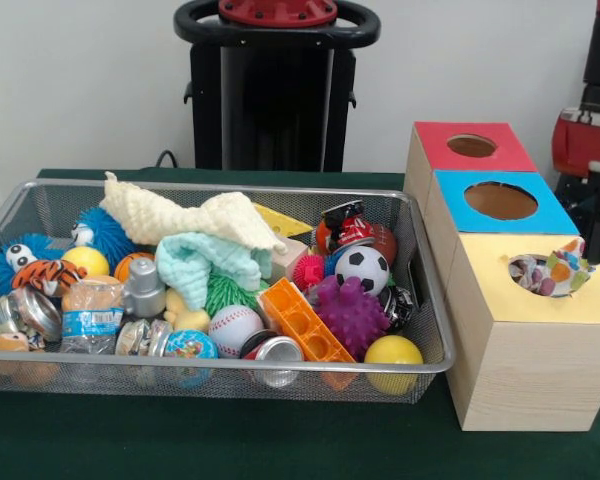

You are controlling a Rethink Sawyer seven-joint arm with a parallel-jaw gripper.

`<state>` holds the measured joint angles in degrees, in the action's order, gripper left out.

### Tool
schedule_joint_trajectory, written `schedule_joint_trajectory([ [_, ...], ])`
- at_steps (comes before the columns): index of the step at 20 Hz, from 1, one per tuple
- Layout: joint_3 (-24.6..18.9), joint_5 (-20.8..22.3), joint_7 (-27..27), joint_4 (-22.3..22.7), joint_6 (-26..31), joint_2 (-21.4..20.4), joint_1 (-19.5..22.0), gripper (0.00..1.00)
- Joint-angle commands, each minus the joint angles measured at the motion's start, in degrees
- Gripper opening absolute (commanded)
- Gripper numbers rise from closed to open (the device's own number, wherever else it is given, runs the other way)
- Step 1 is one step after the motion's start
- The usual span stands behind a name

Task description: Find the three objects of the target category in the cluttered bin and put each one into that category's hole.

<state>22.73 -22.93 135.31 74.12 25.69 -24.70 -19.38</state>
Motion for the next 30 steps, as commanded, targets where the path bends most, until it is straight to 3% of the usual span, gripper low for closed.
schedule_joint_trajectory([
  [1, -5.33, 1.82, 4.55, -3.02, -3.86, 5.2, 2.96, 0.0],
  [13, -7.06, 1.4, 5.11, -0.91, -6.38, 5.74, 3.35, 0.0],
  [30, -12.05, 3.72, -0.92, 5.1, -0.54, 3.79, 5.48, 0.0],
])
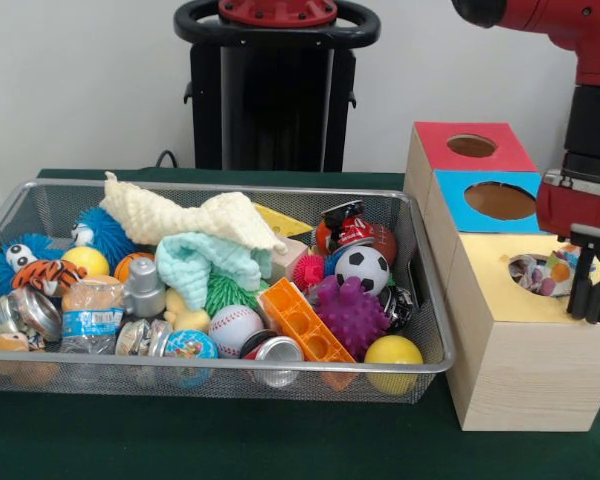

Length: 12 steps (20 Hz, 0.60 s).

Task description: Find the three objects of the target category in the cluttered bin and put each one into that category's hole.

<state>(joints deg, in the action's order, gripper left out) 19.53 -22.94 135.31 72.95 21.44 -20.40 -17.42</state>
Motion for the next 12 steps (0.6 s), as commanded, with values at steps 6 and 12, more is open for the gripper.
schedule_joint_trajectory([
  [6, -13.38, 7.17, -8.22, 7.99, 4.86, -1.94, 9.06, 0.0],
  [12, -17.42, 12.09, -11.1, 7.74, 5.85, -2.38, 13.64, 0.0],
])
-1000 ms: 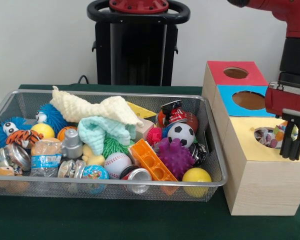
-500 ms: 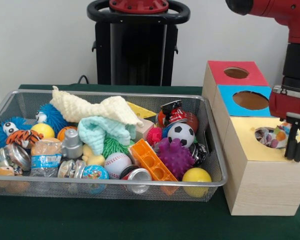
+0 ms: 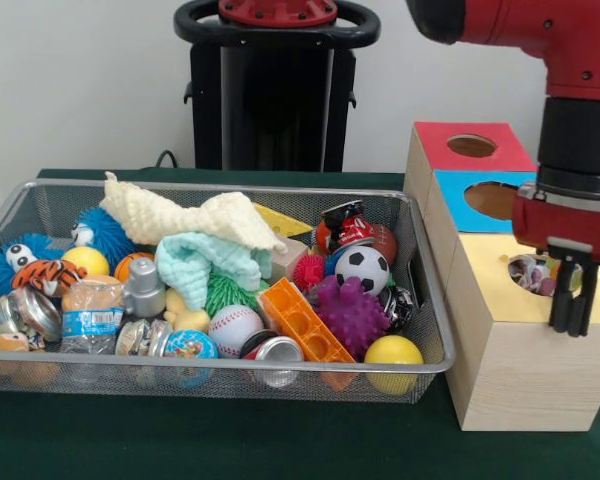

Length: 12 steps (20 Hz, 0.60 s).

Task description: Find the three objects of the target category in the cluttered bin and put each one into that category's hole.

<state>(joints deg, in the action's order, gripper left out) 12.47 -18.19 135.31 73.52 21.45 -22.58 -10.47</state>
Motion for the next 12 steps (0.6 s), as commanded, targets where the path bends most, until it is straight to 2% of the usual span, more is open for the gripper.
schedule_joint_trajectory([
  [1, -10.51, 7.99, -10.57, 7.14, 6.04, -0.39, 6.82, 0.0],
  [6, -11.52, 10.69, -8.03, 7.62, 7.48, -1.76, 6.7, 0.0],
  [12, -9.25, 11.57, -2.64, 7.91, 9.4, -4.5, 3.37, 0.0],
])
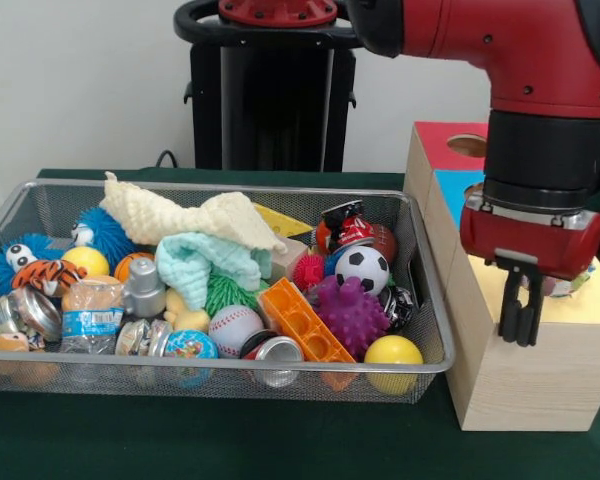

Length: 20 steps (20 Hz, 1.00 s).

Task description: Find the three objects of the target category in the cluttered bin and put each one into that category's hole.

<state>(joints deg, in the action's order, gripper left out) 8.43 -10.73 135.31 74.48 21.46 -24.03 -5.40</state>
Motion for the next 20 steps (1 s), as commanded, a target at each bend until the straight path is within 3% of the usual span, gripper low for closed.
schedule_joint_trajectory([
  [1, -4.98, 4.18, -2.15, 6.62, 9.56, -3.09, -2.04, 0.0],
  [9, -3.23, 6.34, -0.87, 5.45, 9.22, -4.34, -4.03, 0.0],
  [17, -5.7, 7.84, -0.88, 7.36, 3.6, -2.76, -1.57, 0.0],
  [20, -6.19, 8.03, -0.94, 6.82, 4.13, -1.5, -0.95, 0.0],
])
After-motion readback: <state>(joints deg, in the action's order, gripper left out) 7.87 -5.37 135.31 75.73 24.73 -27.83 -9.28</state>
